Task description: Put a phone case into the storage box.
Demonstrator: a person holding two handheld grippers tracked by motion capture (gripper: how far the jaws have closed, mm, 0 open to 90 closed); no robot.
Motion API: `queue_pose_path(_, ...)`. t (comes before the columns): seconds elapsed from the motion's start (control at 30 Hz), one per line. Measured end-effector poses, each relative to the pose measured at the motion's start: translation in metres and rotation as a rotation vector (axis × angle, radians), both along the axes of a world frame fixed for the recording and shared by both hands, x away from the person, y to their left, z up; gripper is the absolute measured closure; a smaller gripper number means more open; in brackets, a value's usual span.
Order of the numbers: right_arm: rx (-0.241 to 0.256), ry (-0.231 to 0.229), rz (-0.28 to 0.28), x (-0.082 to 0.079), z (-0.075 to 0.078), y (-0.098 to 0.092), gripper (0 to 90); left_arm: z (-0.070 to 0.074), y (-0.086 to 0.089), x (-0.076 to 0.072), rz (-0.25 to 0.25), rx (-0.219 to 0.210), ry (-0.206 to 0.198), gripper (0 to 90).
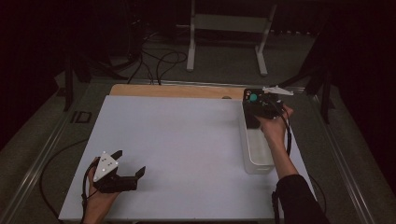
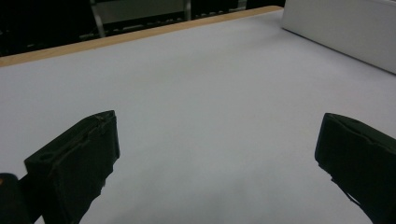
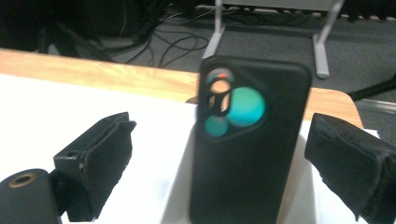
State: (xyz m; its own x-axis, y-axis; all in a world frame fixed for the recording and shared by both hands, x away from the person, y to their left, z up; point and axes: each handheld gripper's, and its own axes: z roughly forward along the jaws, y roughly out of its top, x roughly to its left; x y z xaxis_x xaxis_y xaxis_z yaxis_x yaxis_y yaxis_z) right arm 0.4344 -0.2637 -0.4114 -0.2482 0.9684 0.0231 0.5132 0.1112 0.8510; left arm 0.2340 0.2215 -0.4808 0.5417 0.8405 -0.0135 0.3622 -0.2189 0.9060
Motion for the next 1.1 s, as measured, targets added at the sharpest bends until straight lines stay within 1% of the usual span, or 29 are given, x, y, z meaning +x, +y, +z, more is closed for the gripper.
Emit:
queue_pose_path(0.07,0.003,-0.008,0.028,-0.007,0.002,0.003,7.6,0.0,0.0,0.0,0.0,0.002,-0.001,0.5)
queue_pose_path(0.17,-0.005,-0.024,0.068,-0.018,0.007,0.007,7.5,0.001,0.001,0.0,0.002,0.001,-0.002,0.4)
queue_pose_path(0.2,-0.003,-0.036,0.087,-0.023,0.01,0.008,7.6,0.001,0.001,0.0,0.002,0.0,-0.003,0.4)
queue_pose_path(0.3,0.007,-0.04,0.119,-0.033,0.013,0.011,7.6,0.002,0.001,-0.001,0.005,-0.002,-0.004,0.5)
queue_pose_path(0.5,0.014,-0.054,0.187,-0.053,0.016,0.018,7.5,0.003,0.0,-0.001,0.006,-0.004,-0.01,0.5)
queue_pose_path(0.67,0.039,-0.076,0.233,-0.069,0.016,0.022,7.5,0.004,0.0,-0.002,0.004,-0.007,-0.015,0.5)
queue_pose_path(0.77,0.048,-0.097,0.252,-0.08,0.015,0.024,7.6,0.006,0.0,-0.003,0.0,-0.012,-0.021,0.4)
queue_pose_path(0.8,0.048,-0.118,0.248,-0.086,0.014,0.025,7.6,0.007,0.0,-0.003,-0.001,-0.013,-0.022,0.5)
queue_pose_path(0.87,0.053,-0.143,0.253,-0.096,0.011,0.026,7.6,0.008,0.0,-0.004,-0.001,-0.012,-0.026,0.5)
queue_pose_path(0.93,0.057,-0.155,0.261,-0.106,0.007,0.027,7.6,0.008,0.0,-0.004,-0.002,-0.017,-0.027,0.4)
queue_pose_path(1.0,0.06,-0.158,0.26,-0.109,0.006,0.027,7.6,0.009,0.0,-0.005,-0.002,-0.015,-0.029,0.5)
queue_pose_path(1.07,0.082,-0.162,0.278,-0.121,0.002,0.024,7.6,0.01,0.0,-0.005,-0.005,-0.019,-0.033,0.5)
queue_pose_path(1.1,0.085,-0.181,0.276,-0.125,0.001,0.023,7.6,0.011,0.0,-0.005,-0.005,-0.02,-0.035,0.4)
